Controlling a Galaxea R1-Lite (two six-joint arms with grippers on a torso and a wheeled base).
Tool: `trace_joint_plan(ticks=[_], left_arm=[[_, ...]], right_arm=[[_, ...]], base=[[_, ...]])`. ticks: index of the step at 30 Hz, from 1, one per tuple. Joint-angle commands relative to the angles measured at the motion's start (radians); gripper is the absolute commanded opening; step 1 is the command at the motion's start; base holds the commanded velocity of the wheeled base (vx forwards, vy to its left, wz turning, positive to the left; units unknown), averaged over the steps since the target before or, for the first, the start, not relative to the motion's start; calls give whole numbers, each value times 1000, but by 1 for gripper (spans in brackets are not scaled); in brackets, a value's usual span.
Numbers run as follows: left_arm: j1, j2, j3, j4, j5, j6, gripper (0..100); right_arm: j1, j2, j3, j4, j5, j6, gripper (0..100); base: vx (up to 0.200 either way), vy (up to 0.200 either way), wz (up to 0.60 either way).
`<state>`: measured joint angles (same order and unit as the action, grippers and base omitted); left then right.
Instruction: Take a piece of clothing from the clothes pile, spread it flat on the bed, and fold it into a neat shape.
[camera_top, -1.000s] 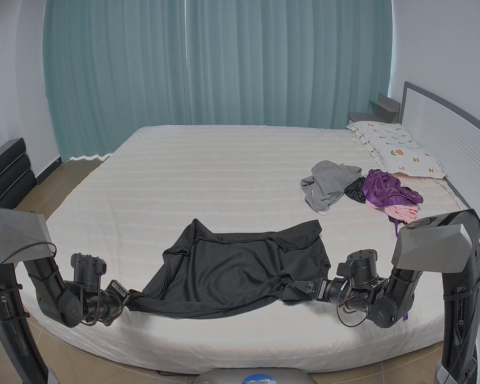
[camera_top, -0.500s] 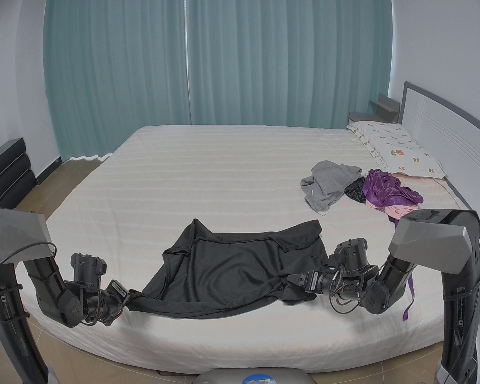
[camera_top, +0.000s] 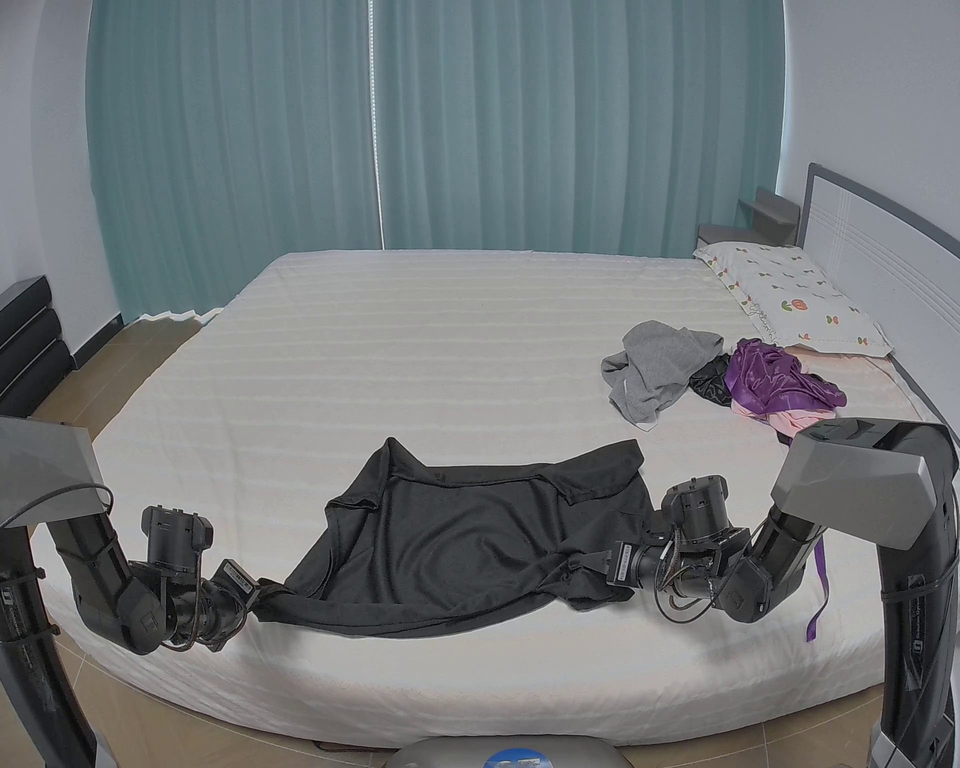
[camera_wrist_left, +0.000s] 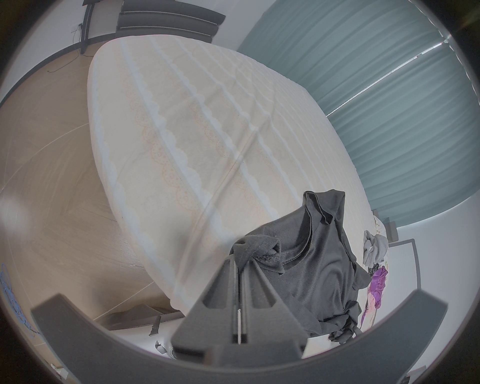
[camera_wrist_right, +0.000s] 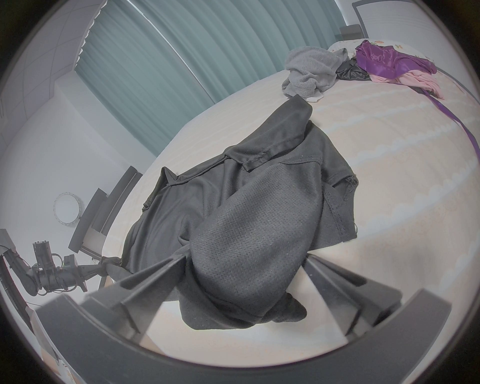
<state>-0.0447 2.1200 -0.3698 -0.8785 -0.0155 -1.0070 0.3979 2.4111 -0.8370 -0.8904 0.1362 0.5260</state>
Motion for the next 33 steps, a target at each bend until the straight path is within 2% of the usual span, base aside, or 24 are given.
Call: trace_joint_plan(ticks=[1, 6, 17, 25, 29, 30, 33], left_arm=[[0, 1, 0, 0, 0, 1, 0], [0, 1, 3, 0, -1, 5, 0], [-1, -11, 20, 1, 0, 11, 0], [-3, -117, 77, 15, 12, 119, 0], [-3, -147, 80, 38, 49, 143, 0], [-3, -164, 89, 58, 77, 180, 0], [-3, -184, 107, 67, 89, 223, 0]], right_arm=[[-2, -3, 1, -1, -6, 0, 0], [-11, -44, 18, -1, -33, 5, 0], [-27, -221, 179, -10, -24, 14, 0], [-53, -398, 345, -1, 8, 14, 0], [-76, -435, 386, -1, 17, 16, 0], [-90, -460, 414, -1, 36, 16, 0], [-106, -491, 452, 2, 66, 16, 0]], base=[[0, 0, 0], [0, 0, 0], [0, 0, 0], [0, 0, 0], [0, 0, 0], [0, 0, 0], [0, 0, 0]])
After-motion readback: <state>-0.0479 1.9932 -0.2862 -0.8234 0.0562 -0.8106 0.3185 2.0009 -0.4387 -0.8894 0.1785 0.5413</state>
